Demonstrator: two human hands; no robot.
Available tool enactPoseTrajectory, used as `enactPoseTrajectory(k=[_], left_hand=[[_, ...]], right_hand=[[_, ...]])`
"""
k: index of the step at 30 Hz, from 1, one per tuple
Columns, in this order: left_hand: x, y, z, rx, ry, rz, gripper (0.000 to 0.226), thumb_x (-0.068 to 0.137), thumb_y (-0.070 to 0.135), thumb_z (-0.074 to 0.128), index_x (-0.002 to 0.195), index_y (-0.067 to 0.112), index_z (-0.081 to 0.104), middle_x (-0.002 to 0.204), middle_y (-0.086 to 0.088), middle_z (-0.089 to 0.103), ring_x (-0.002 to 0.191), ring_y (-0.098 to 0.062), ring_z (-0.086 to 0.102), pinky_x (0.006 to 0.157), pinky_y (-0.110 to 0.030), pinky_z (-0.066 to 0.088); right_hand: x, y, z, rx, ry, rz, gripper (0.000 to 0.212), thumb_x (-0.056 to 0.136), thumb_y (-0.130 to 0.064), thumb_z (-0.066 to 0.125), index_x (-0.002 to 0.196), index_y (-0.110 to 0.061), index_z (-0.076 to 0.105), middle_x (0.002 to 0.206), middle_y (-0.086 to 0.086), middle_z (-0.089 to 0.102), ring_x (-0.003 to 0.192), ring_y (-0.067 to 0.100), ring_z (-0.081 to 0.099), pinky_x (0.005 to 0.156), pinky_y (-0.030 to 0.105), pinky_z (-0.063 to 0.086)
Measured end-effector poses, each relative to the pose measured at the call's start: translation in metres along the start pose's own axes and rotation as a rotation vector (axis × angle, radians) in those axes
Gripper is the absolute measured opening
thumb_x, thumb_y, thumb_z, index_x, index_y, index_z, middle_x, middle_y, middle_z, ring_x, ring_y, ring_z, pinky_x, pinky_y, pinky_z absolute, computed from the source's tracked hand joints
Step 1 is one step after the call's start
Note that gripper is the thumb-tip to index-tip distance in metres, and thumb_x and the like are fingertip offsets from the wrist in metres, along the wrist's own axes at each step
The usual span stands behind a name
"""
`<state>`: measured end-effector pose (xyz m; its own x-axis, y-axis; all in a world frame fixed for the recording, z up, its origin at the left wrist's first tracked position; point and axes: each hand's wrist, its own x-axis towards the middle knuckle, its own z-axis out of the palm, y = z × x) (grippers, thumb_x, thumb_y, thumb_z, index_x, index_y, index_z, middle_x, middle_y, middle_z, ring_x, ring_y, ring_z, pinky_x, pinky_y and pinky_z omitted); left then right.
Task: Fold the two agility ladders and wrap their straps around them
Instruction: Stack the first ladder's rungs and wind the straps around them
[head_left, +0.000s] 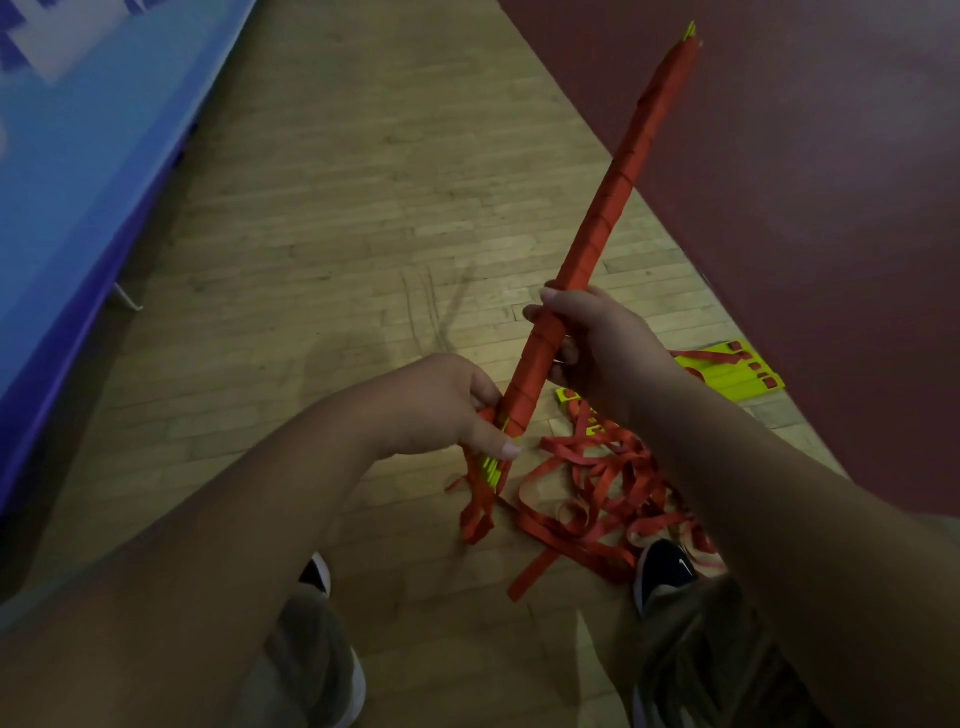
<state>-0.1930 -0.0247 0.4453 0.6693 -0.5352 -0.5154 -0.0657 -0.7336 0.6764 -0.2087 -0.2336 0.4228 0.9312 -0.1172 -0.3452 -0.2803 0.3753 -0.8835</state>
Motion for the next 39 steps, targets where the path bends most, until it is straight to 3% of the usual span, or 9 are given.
enactPoseTrajectory(k=[4,7,12,17,22,27,31,34,39], left_hand=[[0.002,-0.001,-0.002,-0.015,-0.022,-0.001,0.030,0.077,0.034,0.098,0.101,0.023,0.085,0.094,0.000,0.084,0.098,-0.015,0.079,0.107,-0.047,0.059],[0.004,-0.002,-0.002,-0.017,-0.052,-0.006,0.030,0.076,0.037,0.099,0.099,0.025,0.084,0.092,0.009,0.084,0.096,-0.011,0.078,0.101,-0.038,0.059],[0.007,-0.003,0.000,0.107,-0.056,-0.023,0.048,0.069,0.053,0.100,0.107,0.031,0.080,0.100,0.014,0.081,0.101,-0.006,0.075,0.096,-0.034,0.059],[0.008,-0.004,0.006,0.296,-0.072,0.007,0.045,0.077,0.044,0.098,0.113,0.027,0.076,0.106,0.012,0.080,0.102,-0.010,0.075,0.100,-0.044,0.062],[0.012,-0.005,0.011,0.455,-0.054,-0.025,0.044,0.080,0.045,0.095,0.113,0.020,0.077,0.111,0.003,0.078,0.104,-0.018,0.073,0.097,-0.047,0.062],[0.013,-0.004,0.013,0.535,-0.029,-0.043,0.036,0.087,0.043,0.090,0.107,0.017,0.077,0.103,-0.001,0.076,0.096,-0.020,0.072,0.084,-0.040,0.060],[0.013,-0.004,0.015,0.539,0.046,-0.020,0.033,0.086,0.039,0.091,0.107,0.021,0.073,0.099,0.003,0.074,0.088,-0.015,0.070,0.072,-0.032,0.057],[0.013,-0.005,0.010,0.524,0.096,-0.032,0.038,0.084,0.038,0.092,0.110,0.020,0.072,0.101,0.002,0.071,0.091,-0.016,0.069,0.078,-0.036,0.059],[0.013,-0.008,0.007,0.491,0.123,-0.009,0.039,0.082,0.041,0.093,0.110,0.022,0.074,0.097,0.005,0.072,0.086,-0.011,0.067,0.071,-0.030,0.055]], right_hand=[[-0.005,-0.004,0.000,-0.060,-0.022,0.009,0.034,0.103,-0.033,0.074,0.133,-0.020,0.062,0.122,0.008,0.082,0.057,0.009,0.046,0.057,0.028,0.047],[-0.006,-0.004,0.001,-0.078,-0.027,0.012,0.035,0.102,-0.035,0.076,0.132,-0.022,0.064,0.126,0.009,0.081,0.057,0.009,0.046,0.060,0.029,0.045],[-0.005,0.001,0.001,-0.141,-0.036,0.002,0.041,0.099,-0.035,0.082,0.133,-0.020,0.067,0.116,0.008,0.083,0.061,0.012,0.048,0.058,0.031,0.046],[-0.005,0.008,0.004,-0.270,-0.034,-0.063,0.049,0.092,-0.035,0.090,0.131,-0.024,0.062,0.102,0.011,0.077,0.062,0.011,0.057,0.059,0.033,0.053],[-0.003,0.012,0.007,-0.319,-0.050,-0.112,0.054,0.092,-0.032,0.091,0.131,-0.022,0.055,0.075,-0.004,0.062,0.059,0.011,0.059,0.061,0.035,0.058],[0.000,0.016,0.006,-0.328,-0.022,-0.118,0.060,0.091,-0.034,0.092,0.135,-0.025,0.052,0.092,0.006,0.065,0.072,0.020,0.066,0.072,0.043,0.067],[0.003,0.017,0.007,-0.268,-0.045,-0.090,0.075,0.091,-0.012,0.091,0.147,-0.028,0.044,0.104,0.013,0.067,0.082,0.024,0.072,0.081,0.045,0.069],[0.005,0.014,0.006,-0.200,-0.063,-0.082,0.080,0.090,0.007,0.081,0.151,-0.028,0.042,0.103,0.013,0.067,0.082,0.025,0.073,0.079,0.039,0.065],[0.004,0.013,0.005,-0.160,-0.056,-0.079,0.081,0.090,0.012,0.076,0.153,-0.027,0.044,0.102,0.013,0.068,0.082,0.024,0.074,0.079,0.038,0.066]])
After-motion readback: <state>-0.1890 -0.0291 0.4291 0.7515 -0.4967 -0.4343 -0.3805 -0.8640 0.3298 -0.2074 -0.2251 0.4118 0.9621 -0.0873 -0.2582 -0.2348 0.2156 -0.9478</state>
